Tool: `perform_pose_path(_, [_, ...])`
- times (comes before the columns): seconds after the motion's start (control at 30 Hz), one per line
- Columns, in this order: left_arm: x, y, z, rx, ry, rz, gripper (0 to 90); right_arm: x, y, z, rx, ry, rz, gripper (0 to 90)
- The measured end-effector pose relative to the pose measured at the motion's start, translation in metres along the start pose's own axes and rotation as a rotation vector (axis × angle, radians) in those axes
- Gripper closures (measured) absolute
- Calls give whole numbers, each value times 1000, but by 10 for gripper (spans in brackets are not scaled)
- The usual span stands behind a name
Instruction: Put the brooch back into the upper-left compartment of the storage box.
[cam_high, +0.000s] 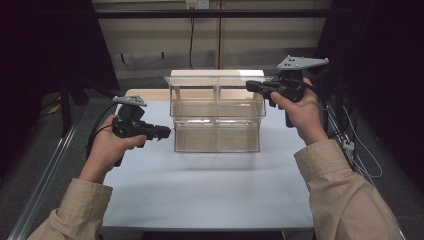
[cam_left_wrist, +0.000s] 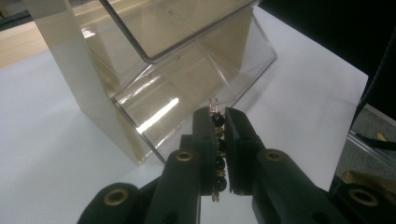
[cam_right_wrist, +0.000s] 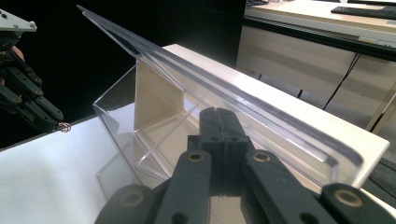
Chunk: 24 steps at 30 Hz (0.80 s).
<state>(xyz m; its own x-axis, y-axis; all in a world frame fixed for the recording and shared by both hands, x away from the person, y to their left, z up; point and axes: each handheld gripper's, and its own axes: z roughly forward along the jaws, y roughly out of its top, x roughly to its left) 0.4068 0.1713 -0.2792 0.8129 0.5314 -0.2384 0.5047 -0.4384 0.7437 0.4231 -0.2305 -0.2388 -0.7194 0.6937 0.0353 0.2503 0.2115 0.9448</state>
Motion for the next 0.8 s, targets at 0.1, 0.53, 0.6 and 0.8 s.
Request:
perform_pose_path(0.1, [-1,3,-1,-4,-9,0,838,0,0,0,-1,0,-2,900])
perform_pose_path(0.53, [-5,18,-4,1,12,-1,839,2,2,0,1,-1,-8,900])
perform_pose_path(0.6, [-6,20,-4,2,14,5,839,2,2,0,0,-1,-10,900])
perform_pose_path(0.8, [-7,25,-3,5,24,13,839,2,2,0,0,0,-8,900])
